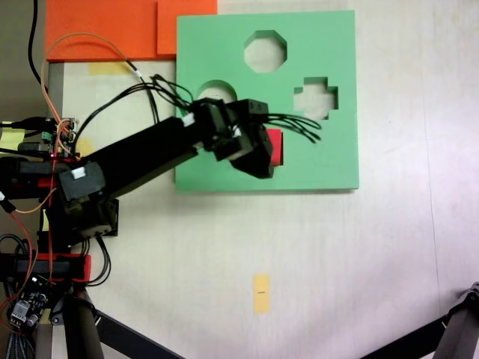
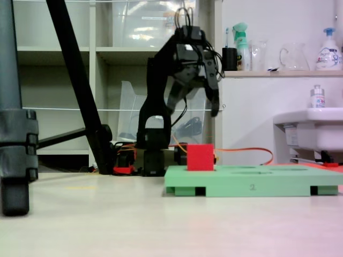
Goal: Put the square block into the corresponding hole
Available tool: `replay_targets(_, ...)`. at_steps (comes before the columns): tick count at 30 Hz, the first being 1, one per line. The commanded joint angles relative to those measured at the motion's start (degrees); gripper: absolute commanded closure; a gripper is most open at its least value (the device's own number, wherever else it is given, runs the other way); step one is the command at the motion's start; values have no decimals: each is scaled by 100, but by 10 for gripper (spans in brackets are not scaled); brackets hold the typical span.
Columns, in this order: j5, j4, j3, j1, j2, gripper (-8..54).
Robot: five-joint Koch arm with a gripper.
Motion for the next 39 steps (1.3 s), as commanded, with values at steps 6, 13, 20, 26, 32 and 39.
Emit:
replay_targets(6, -2962, 457, -158, 615, 1652, -1)
replay_targets(13, -4052, -422, 2074, 835, 3076, -2)
replay_targets(20, -4931, -2628, 4755, 1187, 4386, -1)
replay_targets(26, -7655, -8068, 8314, 1934, 5027, 130)
replay_targets(32, -8666, -9448, 10195, 1890, 5054, 141)
replay_targets(39, -9237, -9264, 11663, 1881, 5098, 141)
